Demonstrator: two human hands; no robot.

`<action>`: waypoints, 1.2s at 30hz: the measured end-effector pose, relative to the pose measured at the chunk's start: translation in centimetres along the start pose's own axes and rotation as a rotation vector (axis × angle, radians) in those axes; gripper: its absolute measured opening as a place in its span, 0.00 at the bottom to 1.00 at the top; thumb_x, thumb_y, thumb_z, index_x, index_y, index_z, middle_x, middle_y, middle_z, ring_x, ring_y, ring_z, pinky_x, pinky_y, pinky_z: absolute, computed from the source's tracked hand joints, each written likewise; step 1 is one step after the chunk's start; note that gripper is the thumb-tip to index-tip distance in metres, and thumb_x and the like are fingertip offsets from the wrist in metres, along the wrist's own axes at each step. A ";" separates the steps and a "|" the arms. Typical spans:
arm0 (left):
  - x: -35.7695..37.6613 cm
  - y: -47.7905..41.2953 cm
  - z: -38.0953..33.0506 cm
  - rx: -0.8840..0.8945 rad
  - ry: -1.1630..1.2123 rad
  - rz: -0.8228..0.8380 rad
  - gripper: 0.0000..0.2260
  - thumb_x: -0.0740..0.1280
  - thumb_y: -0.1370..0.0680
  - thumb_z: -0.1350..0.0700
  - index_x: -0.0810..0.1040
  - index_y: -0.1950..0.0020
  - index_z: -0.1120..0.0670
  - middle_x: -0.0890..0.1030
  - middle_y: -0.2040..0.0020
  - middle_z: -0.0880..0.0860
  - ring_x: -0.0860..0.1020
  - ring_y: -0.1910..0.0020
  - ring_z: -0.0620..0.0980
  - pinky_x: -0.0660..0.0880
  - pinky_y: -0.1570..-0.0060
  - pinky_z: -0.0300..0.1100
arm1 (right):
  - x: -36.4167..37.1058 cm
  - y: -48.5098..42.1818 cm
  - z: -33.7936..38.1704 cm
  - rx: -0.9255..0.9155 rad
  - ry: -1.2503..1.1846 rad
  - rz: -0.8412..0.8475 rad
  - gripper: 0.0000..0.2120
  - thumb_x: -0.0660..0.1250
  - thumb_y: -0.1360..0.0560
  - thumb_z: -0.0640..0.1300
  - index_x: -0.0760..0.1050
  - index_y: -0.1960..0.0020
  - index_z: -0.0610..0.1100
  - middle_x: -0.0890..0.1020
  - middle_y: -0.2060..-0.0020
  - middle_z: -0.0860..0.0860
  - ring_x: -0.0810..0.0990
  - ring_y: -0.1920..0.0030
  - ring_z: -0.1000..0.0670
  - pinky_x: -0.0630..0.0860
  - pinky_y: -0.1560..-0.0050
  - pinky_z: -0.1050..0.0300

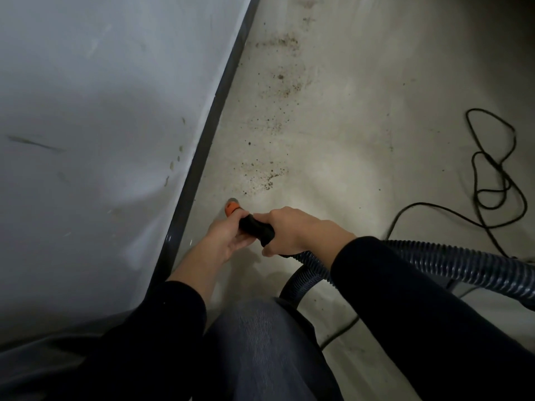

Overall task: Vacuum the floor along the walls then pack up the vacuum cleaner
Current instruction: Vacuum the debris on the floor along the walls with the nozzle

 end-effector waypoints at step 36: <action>-6.7 0.0 -0.4 0.026 0.126 -0.174 0.15 0.65 0.22 0.58 0.74 0.37 0.63 0.80 0.46 0.62 0.81 0.58 0.54 0.78 0.76 0.41 | 1.2 -3.4 5.0 -0.154 0.003 0.001 0.28 0.72 0.31 0.47 0.70 0.33 0.56 0.79 0.60 0.49 0.77 0.62 0.48 0.73 0.64 0.57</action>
Point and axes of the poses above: each hand's wrist, its own y-axis away from the middle knuckle, its own x-axis out of the palm, z = x × y, the point moved 10 cm from there along -y, towards the middle knuckle
